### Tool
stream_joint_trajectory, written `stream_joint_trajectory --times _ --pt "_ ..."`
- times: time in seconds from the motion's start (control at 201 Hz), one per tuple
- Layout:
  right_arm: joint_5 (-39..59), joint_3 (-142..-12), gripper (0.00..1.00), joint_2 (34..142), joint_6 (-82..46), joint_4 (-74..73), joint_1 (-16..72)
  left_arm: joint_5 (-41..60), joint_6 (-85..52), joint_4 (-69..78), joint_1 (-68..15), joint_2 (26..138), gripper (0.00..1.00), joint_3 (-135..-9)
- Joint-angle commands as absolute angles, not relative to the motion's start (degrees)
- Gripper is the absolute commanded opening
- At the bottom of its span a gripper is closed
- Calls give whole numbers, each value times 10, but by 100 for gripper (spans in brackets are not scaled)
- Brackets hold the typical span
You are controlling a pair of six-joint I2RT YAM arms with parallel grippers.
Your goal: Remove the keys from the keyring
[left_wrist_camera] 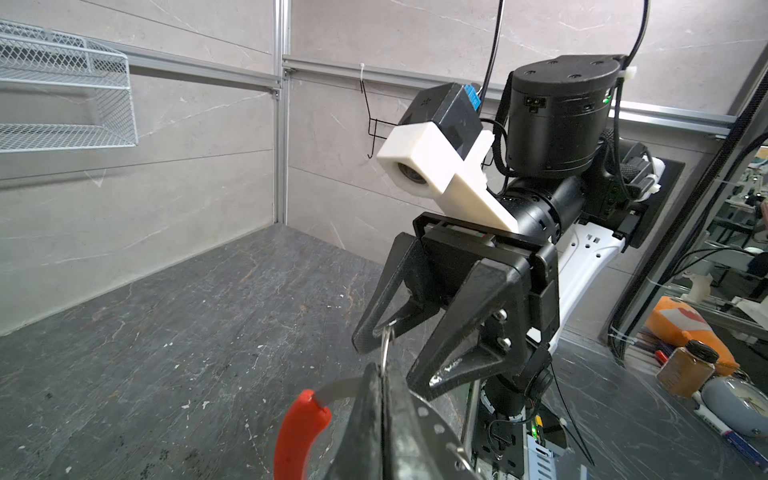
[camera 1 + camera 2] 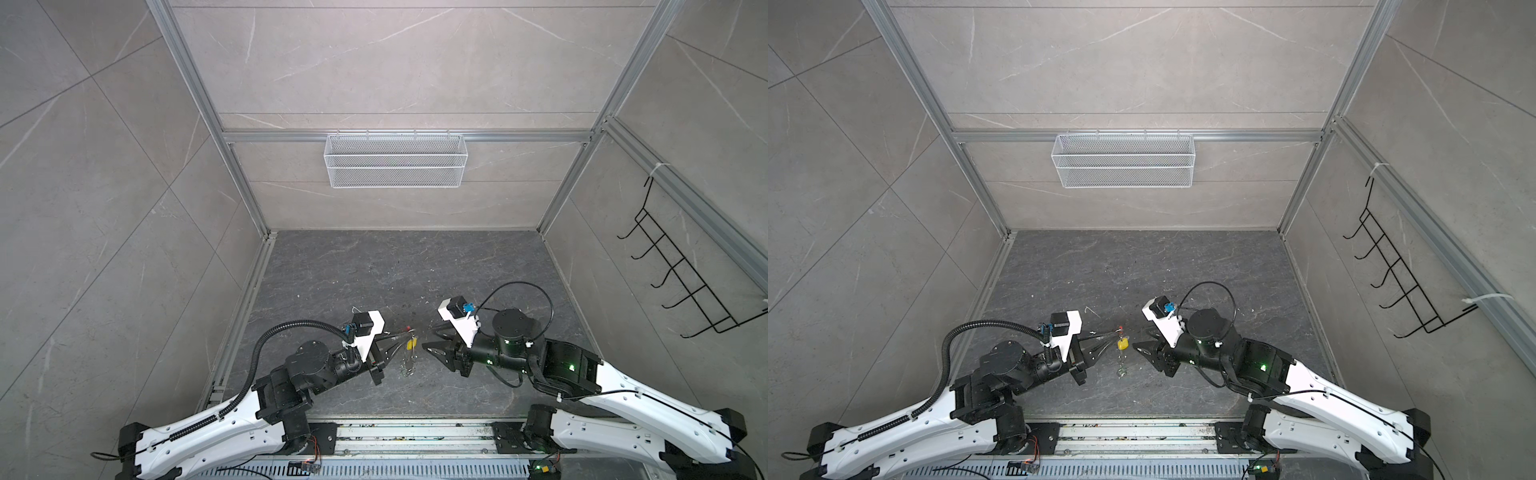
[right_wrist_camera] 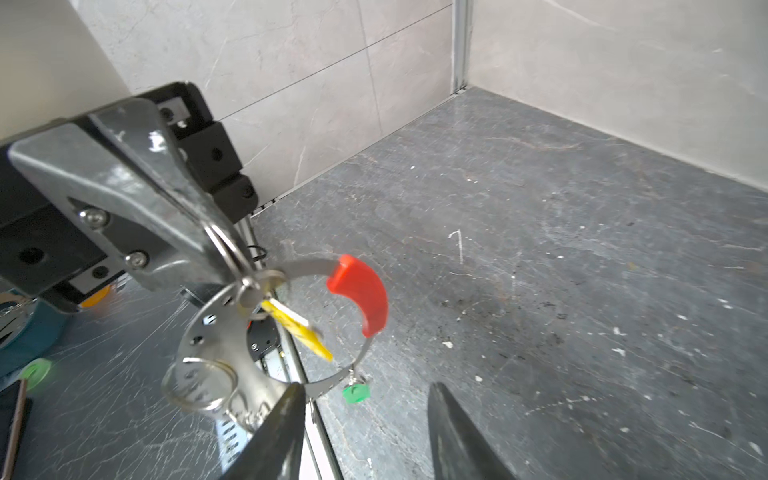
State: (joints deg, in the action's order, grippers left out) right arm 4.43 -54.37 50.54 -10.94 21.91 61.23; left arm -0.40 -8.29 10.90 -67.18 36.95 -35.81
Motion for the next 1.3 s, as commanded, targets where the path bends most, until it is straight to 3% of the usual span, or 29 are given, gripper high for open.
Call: stream_joint_trajectory --times 0.0,0.324,0.677,1.106,1.22,1.29 --pt "58 -530 51 502 -109 178 623 22 -74 155 -668 371 0 -368" --pt "75 -525 50 516 -98 147 641 44 -85 157 -662 381 0 -370" --pt "61 -522 43 528 -94 140 644 57 -94 160 -661 382 0 -370" --pt "69 -508 16 528 -97 130 644 52 -96 163 -659 375 0 -368" --pt "74 -502 0 519 -91 137 644 62 -92 161 -659 372 0 -367" --pt "75 -500 0 513 -85 142 644 72 -89 156 -658 370 0 -367"
